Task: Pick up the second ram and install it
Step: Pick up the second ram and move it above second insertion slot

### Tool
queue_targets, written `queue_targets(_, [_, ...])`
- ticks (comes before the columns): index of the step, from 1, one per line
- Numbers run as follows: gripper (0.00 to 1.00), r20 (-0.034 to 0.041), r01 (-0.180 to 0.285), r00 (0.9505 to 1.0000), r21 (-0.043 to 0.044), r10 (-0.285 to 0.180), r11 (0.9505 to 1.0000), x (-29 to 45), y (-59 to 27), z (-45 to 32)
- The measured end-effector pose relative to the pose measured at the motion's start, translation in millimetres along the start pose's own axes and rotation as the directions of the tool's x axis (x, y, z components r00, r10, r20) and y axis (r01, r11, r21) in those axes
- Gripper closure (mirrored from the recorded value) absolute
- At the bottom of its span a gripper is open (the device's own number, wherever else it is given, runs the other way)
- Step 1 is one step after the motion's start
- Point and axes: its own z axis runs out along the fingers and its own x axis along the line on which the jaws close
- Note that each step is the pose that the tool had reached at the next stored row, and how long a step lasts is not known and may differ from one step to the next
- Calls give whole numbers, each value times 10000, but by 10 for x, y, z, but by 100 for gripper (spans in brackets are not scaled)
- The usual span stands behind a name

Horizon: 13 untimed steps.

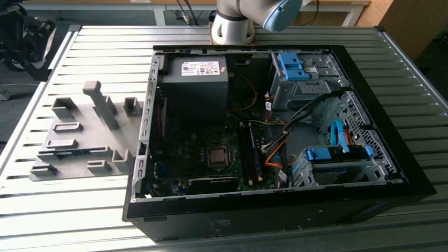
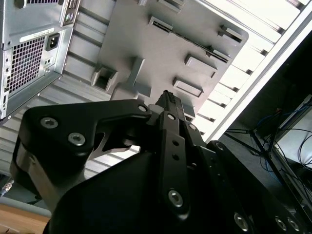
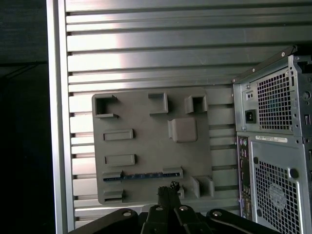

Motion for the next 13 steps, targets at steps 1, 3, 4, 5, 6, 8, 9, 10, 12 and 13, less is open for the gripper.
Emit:
queue_targets(1, [89,0,0,10000,-1,0,10000,0,0,0])
queue_targets(3, [88,0,0,10000,-1,0,10000,2,0,0])
queue_targets(4, [88,0,0,10000,0,0,10000,2,0,0])
queue_targets(5, [82,0,0,10000,0,0,10000,3,0,0])
queue_targets(6, [82,0,0,10000,0,0,10000,3,0,0])
queue_targets(8, [82,0,0,10000,0,0,10000,5,-1,0])
queue_targets(9, [82,1,0,10000,-1,0,10000,6,0,0])
queue_targets(10, [82,1,0,10000,0,0,10000,7,-1,0])
queue_targets(12, [82,1,0,10000,-1,0,10000,8,-1,0])
queue_targets(13, [81,0,0,10000,0,0,10000,9,-1,0])
